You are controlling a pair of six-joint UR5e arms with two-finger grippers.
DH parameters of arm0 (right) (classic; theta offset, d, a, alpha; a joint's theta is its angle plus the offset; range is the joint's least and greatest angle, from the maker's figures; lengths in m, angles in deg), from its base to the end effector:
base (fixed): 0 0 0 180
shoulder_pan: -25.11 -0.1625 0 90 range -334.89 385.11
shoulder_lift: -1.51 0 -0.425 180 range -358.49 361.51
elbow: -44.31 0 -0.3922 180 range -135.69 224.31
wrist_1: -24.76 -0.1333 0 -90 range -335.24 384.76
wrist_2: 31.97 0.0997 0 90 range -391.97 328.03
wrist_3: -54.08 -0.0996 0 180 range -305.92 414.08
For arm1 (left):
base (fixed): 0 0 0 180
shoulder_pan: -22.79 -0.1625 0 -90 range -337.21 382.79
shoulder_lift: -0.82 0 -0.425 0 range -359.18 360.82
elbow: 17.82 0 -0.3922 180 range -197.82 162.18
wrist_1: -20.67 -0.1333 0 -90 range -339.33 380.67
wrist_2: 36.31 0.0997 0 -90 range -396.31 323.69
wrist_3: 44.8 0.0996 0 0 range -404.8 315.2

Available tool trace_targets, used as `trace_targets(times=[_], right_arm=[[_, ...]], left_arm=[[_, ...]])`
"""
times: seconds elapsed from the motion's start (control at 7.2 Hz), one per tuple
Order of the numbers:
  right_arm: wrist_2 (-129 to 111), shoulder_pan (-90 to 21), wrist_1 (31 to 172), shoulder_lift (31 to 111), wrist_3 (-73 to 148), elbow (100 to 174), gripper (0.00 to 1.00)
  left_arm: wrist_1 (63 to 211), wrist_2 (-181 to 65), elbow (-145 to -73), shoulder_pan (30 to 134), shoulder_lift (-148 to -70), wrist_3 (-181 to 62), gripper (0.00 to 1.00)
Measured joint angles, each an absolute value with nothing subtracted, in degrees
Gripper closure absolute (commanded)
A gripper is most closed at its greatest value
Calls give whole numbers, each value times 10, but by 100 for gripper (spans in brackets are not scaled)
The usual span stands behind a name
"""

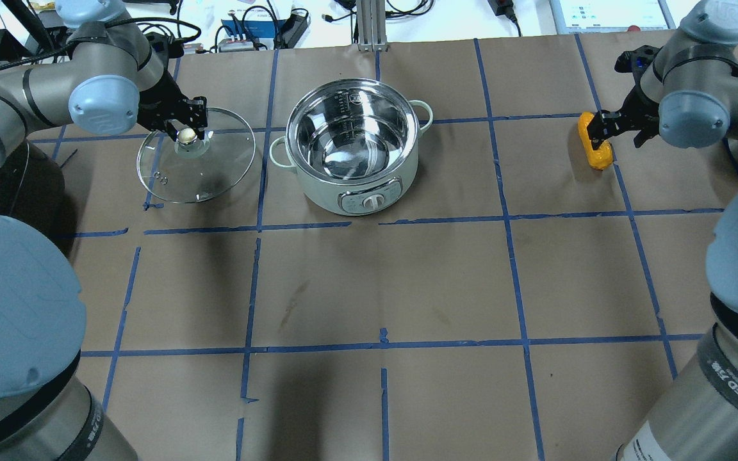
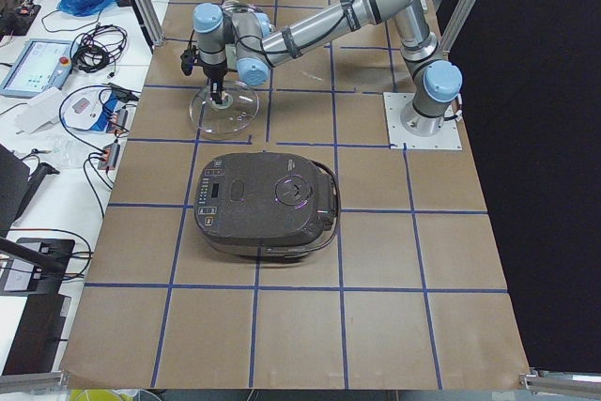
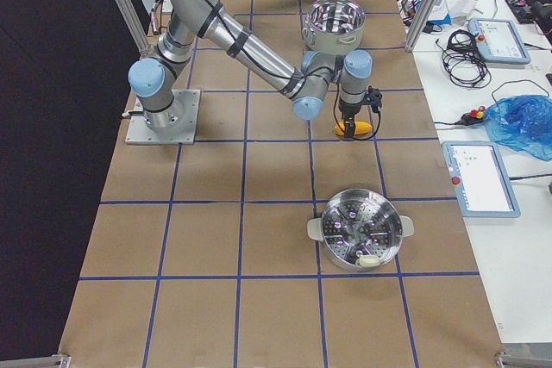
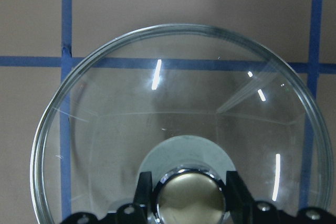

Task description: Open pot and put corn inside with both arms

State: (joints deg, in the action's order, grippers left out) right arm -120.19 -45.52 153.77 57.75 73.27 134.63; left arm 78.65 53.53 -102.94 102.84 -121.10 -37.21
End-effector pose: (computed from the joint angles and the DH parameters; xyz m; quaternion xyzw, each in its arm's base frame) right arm -0.0932 -0.6763 0.2054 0.0009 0.9990 -0.0457 0.0004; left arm -0.0137 -0.6948 0.2544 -0.0205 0.9988 -0.0431 0.0052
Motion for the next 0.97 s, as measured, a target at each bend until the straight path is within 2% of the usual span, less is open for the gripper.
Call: trace_targets(times=[0.14,0.42,0.56,0.97], right_arm=[[-1187,-455,1543,565,733,1343,26],[-1176,-456,1544,557,733,1343,88],[-1175,-456,1541,557,733,1343,94],[-1182,-472,1528,583,731,1336,95]], left_arm=[[762,535,-1048,1029,-1212,-371,0],[739,535,-1064,1029,-1213,-368,0],[744,537,-1057,1029,-1207,-369,0],[894,543,-1011,1041,-1121,-376,0]])
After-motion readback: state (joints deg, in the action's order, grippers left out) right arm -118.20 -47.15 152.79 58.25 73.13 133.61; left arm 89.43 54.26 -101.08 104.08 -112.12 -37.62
